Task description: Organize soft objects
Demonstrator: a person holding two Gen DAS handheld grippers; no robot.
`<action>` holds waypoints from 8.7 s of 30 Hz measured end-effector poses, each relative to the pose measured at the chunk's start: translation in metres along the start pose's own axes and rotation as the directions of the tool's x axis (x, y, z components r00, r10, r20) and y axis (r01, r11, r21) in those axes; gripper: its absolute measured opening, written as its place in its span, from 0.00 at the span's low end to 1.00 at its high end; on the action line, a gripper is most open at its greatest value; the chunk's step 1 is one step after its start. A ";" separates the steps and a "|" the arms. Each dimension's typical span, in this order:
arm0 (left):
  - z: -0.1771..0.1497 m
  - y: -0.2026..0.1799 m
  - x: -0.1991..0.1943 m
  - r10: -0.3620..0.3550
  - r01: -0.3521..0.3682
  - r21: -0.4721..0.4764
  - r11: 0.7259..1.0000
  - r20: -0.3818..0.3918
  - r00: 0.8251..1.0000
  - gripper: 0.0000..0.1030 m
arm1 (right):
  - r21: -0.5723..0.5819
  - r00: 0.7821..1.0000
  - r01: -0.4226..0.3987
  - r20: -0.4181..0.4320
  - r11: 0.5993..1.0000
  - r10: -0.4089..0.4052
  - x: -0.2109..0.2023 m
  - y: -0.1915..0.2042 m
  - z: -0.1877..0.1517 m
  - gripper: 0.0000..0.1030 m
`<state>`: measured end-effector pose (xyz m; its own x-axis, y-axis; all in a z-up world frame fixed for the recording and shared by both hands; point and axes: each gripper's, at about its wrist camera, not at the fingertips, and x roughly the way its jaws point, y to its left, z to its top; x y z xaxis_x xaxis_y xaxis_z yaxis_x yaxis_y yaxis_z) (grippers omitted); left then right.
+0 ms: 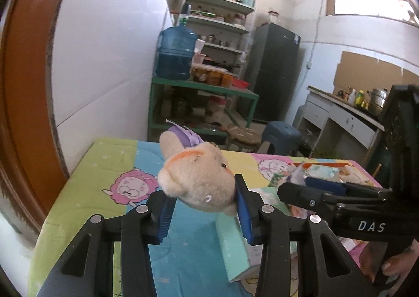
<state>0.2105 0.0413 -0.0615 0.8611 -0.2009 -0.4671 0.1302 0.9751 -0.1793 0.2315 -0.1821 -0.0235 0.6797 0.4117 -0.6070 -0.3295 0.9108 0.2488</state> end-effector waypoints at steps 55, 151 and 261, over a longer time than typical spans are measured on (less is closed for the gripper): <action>0.005 -0.187 -0.032 -0.324 0.322 0.156 0.934 -0.013 0.946 0.42 | 0.161 0.917 0.181 0.328 0.970 -0.226 -0.226 -0.139 -0.022 0.21; -0.015 -0.238 -0.017 -0.318 0.322 0.110 0.940 -0.054 0.947 0.73 | 0.186 0.967 -0.038 0.256 0.982 -0.012 -0.211 -0.164 -0.050 0.63; -0.029 -0.182 -0.229 0.041 -0.058 0.169 0.984 0.102 0.994 0.73 | 0.218 0.797 0.483 0.293 0.848 -0.529 -0.312 0.008 -0.130 0.63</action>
<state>-0.0248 -0.0926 0.0530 0.9114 -0.1502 -0.3831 0.1612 0.9869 -0.0033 -0.0687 -0.3070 0.0700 0.9078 -0.1446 -0.3938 0.1914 0.9781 0.0821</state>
